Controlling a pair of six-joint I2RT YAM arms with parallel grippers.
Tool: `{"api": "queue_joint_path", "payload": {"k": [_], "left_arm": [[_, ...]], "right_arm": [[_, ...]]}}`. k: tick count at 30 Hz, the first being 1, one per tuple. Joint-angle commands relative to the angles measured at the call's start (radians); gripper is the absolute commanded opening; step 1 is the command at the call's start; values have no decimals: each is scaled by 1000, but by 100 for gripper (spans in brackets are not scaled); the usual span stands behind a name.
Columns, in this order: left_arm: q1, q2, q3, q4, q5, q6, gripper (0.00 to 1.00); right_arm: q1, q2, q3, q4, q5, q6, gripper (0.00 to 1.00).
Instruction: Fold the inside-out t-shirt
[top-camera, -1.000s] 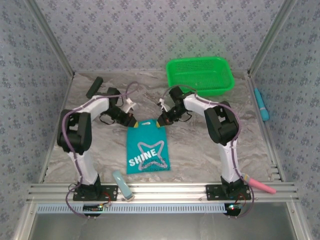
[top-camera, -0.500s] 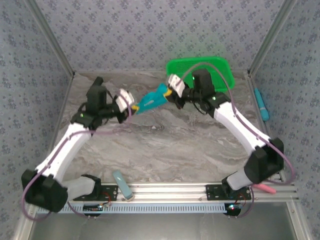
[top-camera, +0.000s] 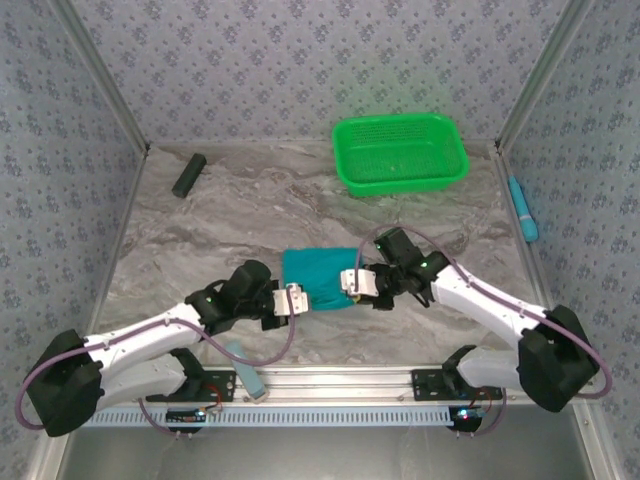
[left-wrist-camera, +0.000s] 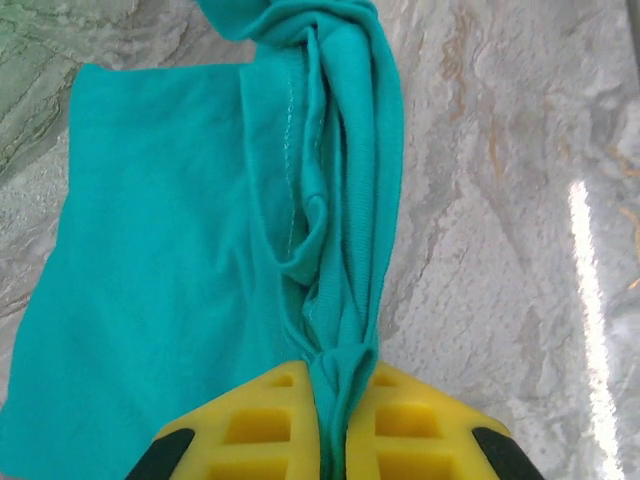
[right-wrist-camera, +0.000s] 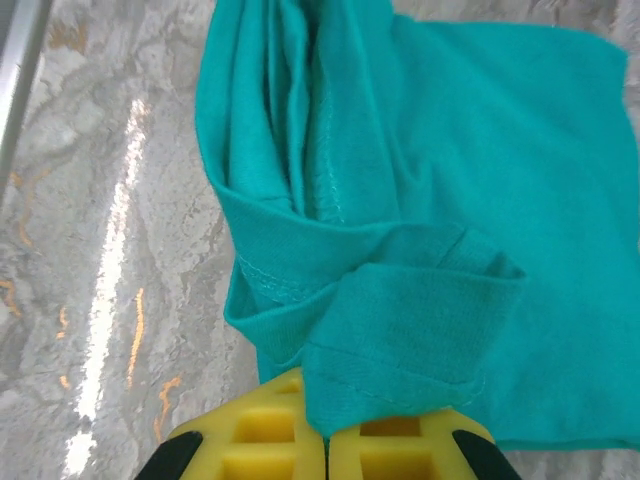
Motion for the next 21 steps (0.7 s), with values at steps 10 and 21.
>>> {"api": "queue_joint_path", "payload": {"k": [10,21], "left_arm": [[265,174,235,-282,526,-278,0],[373,784,613,-544,520,-392,0]], "right_arm": [[-125,-33,94,-282,-230,52,0],[-252,252,191,-136,-165,284,0]]}}
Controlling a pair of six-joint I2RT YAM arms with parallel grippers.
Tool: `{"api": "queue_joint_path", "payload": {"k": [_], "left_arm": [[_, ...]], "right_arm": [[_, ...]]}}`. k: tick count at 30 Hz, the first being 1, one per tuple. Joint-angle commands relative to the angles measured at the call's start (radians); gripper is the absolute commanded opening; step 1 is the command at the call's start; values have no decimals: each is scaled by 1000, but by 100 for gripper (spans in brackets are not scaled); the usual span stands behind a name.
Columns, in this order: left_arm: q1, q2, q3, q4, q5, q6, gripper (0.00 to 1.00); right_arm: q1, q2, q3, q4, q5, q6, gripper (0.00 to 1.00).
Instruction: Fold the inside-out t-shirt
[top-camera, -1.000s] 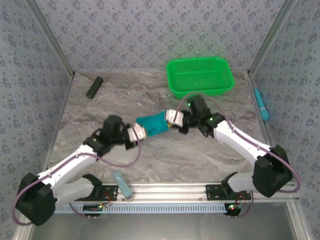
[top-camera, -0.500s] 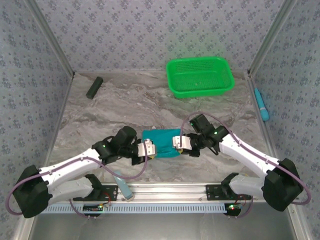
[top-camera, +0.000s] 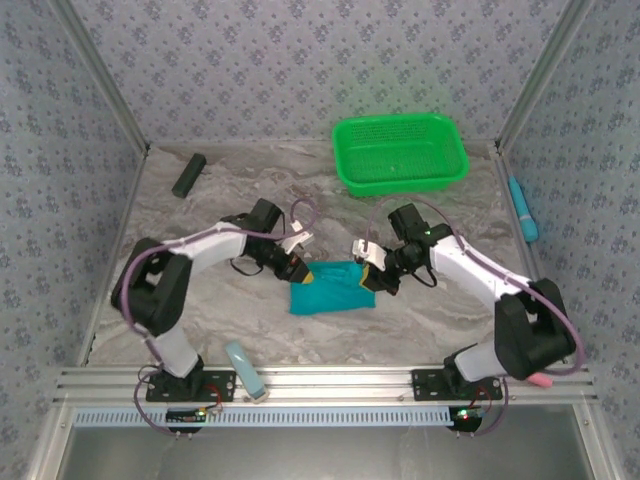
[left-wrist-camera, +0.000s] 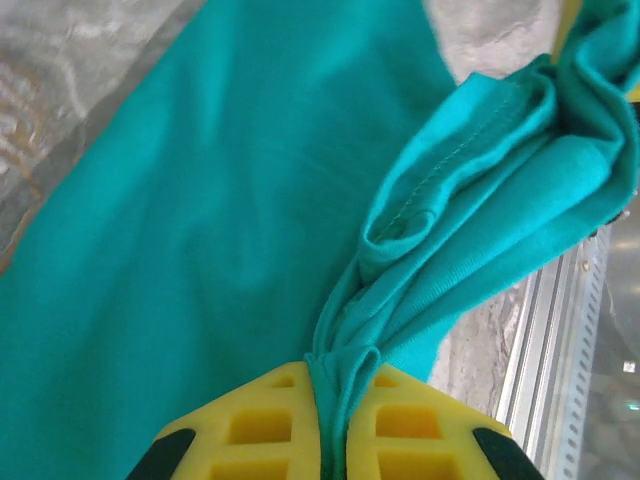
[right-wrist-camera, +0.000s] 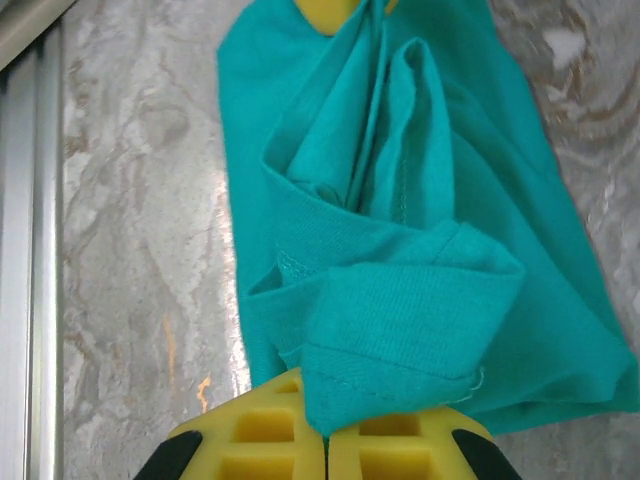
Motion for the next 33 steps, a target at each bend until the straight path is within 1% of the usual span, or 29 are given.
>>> {"api": "queue_joint_path", "payload": {"k": [1,3,6,11,13,14,18,20,23,24,26,27,28,30,33], "left_arm": [[26,73,32,-109,-8,-47,0],[42,93,20,-50,-43,-87,0],[63,99,1,18,-113,-136,0],[102,97,-33,114,-212,-224,0],[105,107,-38,126,-233,-242,3],[106,117,-39,123,-251,-251,3],[118,139,-68,153,-304,-325,7],[120,124,-77,148,-331,-348,10],[125,76,-79,137,-342,-373,20],[126,53,-78,130,-350,-373,23],[128,9,-70,107,-370,-377,27],[130,-19,-65,93,-394,-383,32],[132,-40,-59,84,-408,-382,35],[140,-85,-37,57,-437,-383,37],[143,-148,-6,39,-447,-383,34]], "right_arm": [[-57,51,39,35,19,142,0],[-86,91,59,85,5,214,0],[-100,163,97,109,-13,296,0],[-85,322,217,72,133,425,0],[-71,391,270,39,152,467,0],[-61,430,324,3,165,476,0],[-48,559,407,-57,275,577,0],[-39,590,418,-79,310,601,0],[-11,584,400,-86,352,591,2],[-3,572,387,-83,363,586,4],[6,544,366,-75,381,589,12],[6,531,361,-73,384,594,15],[6,518,356,-68,388,603,19],[4,491,345,-41,384,623,25],[3,456,334,2,371,662,34]]}}
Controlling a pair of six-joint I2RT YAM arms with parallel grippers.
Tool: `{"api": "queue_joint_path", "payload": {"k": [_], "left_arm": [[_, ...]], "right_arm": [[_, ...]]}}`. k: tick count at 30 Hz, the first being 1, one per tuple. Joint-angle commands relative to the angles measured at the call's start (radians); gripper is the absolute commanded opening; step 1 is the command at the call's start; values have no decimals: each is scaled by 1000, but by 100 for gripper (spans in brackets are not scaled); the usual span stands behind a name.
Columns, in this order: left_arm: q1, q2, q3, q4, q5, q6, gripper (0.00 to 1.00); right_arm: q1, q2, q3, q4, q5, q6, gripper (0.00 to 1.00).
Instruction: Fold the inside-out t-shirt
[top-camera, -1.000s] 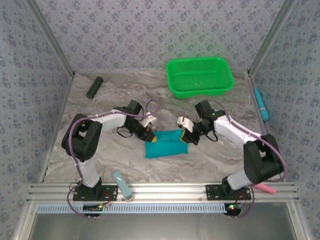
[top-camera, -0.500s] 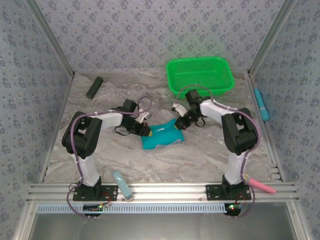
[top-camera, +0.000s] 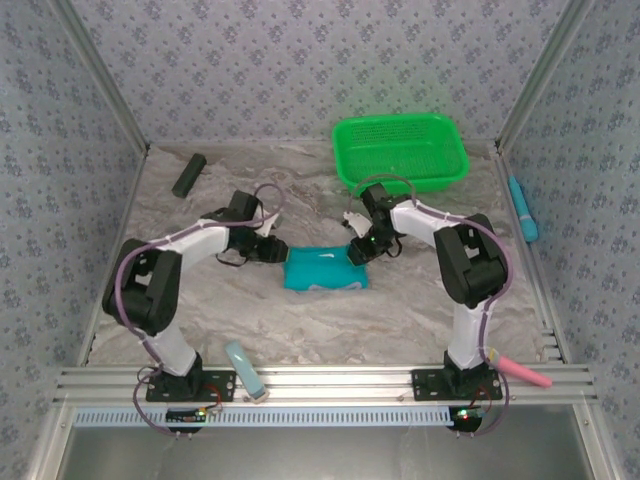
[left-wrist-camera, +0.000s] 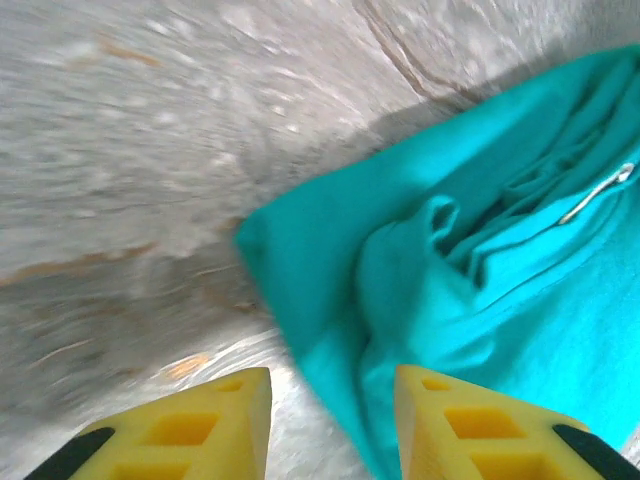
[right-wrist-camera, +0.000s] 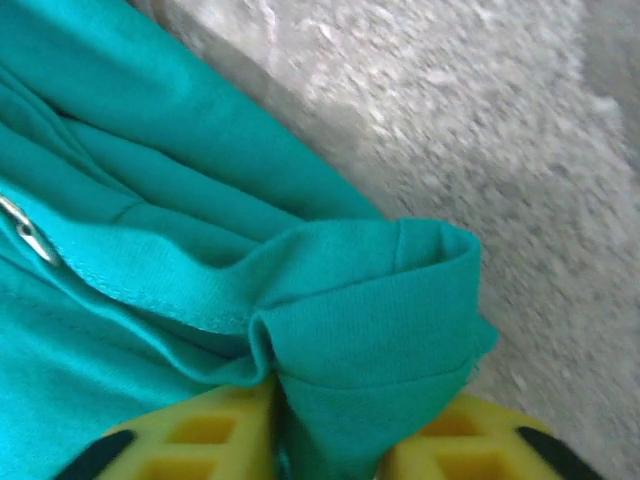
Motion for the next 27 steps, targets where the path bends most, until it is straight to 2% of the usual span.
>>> {"api": "queue_joint_path", "payload": {"k": [1,5,7,10,12,16,17,19,22,24,27], "left_arm": [[2,-90,40,-60,-76,-19,34],[-59,-165,61,-73,-79,-83,32],[-122,-172,65,-31,-32,-76,32],[-185,-138,41,65,3,-103,29],[-208,-119,7,125,-33,-148,28],[-244,-102,-83,261,-176,-165,29],[-245,-92,-98,287,-198,-175,29],[-245,-68,-129,349,-226,-184,29],[-246,-46,-181,429,-243,-193,29],[-247,-41,-228,494,-267,-214,29],[-248,-35,-294,567,-309,-237,29]], "right_arm": [[-10,-49,-31,5,65,61,38],[-13,-124,-61,111,25,159,47],[-13,-168,-104,173,13,213,53],[-11,-253,-165,275,33,289,56],[-1,-325,-206,343,68,345,58],[89,-479,-314,510,265,425,57],[111,-499,-339,558,278,439,56],[166,-508,-405,689,291,496,49],[231,-463,-519,951,376,581,24],[263,-402,-584,1106,427,580,12],[311,-294,-663,1306,504,503,7]]}}
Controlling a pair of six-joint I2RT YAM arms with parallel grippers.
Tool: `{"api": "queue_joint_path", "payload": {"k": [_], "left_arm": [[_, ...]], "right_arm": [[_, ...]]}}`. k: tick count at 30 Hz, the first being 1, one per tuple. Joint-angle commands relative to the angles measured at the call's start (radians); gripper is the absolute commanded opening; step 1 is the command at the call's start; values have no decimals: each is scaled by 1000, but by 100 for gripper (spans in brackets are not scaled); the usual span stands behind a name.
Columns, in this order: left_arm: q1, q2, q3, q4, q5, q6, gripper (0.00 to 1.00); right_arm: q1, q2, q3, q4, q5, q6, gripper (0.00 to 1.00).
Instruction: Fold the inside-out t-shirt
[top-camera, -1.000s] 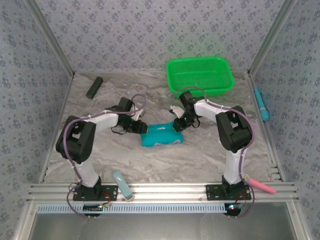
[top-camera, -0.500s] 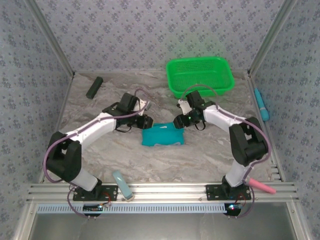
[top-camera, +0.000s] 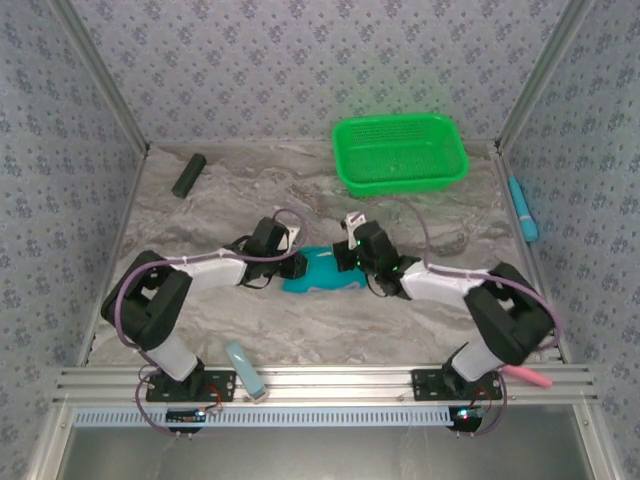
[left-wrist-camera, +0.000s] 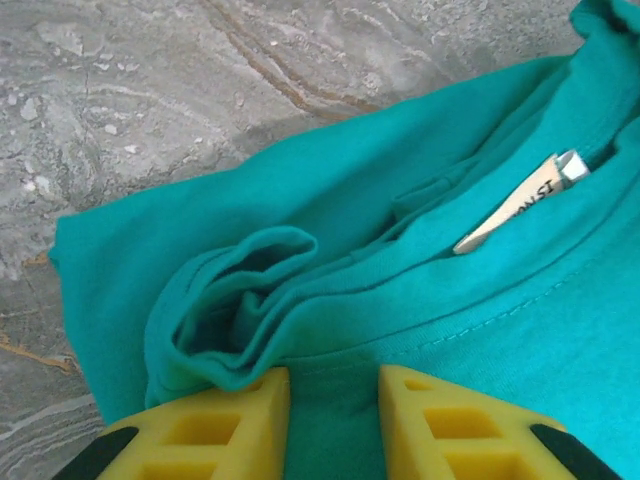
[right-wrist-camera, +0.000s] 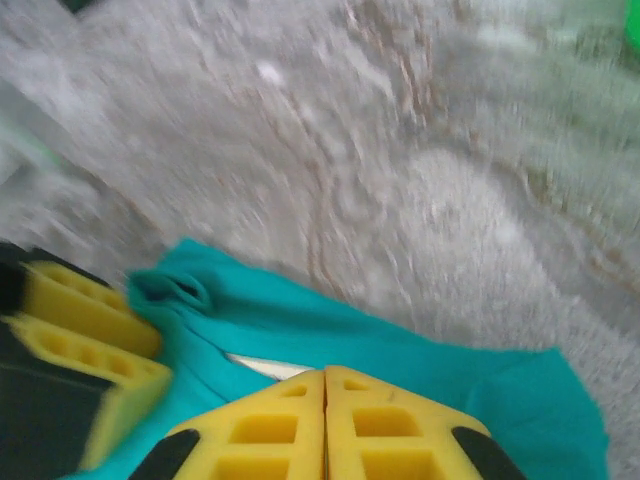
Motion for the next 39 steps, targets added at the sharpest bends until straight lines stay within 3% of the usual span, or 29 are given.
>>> {"api": "queue_joint_path", "payload": {"k": [1,6,10,13,18,20,21,22,23,24,25,28,31,32,35,38,39], "left_arm": [[-5,17,-67,126,-93,-41,29],[-17,42,-133,178,-109,-53,29],[-17,28,-196,202,-138,-62,28],[-9,-46,-195,134,-147,-35,30],[34,-251,-77,-83,-177,73,36],[61,-328,-16,-171,-202,130,38],[78,-363,15,-211,-204,180,63],[96,-397,44,-245,-201,243,99],[115,-423,59,-267,-224,282,100],[143,-446,63,-267,-266,305,100],[181,-468,49,-243,-301,320,100],[299,-499,-20,-158,-380,351,100],[362,-501,-123,-59,-506,373,100],[388,-505,-166,-6,-477,379,100],[492,-485,-316,223,-244,446,100],[536,-406,-375,373,-211,425,100],[541,-396,-355,341,-175,452,100]], "right_arm": [[45,117,-84,333,142,-37,6],[98,328,-205,674,189,-82,6],[103,433,-258,810,180,-76,6],[99,381,-277,809,155,-91,8],[65,114,-258,649,121,-158,29],[23,-13,-234,538,82,-166,33],[-10,-79,-217,465,44,-165,34],[-50,-137,-210,417,9,-162,37],[-87,-184,-216,401,-25,-161,43],[-133,-239,-228,390,-63,-160,57],[-177,-292,-239,370,-95,-171,97],[-284,-453,-214,152,-52,-220,100],[-407,-572,-201,-22,-29,-277,100],[-447,-597,-208,-59,-9,-284,100],[-590,-617,-260,-101,20,-293,100],[-661,-566,-356,51,11,-343,100],[-676,-528,-377,103,5,-345,100]]}}
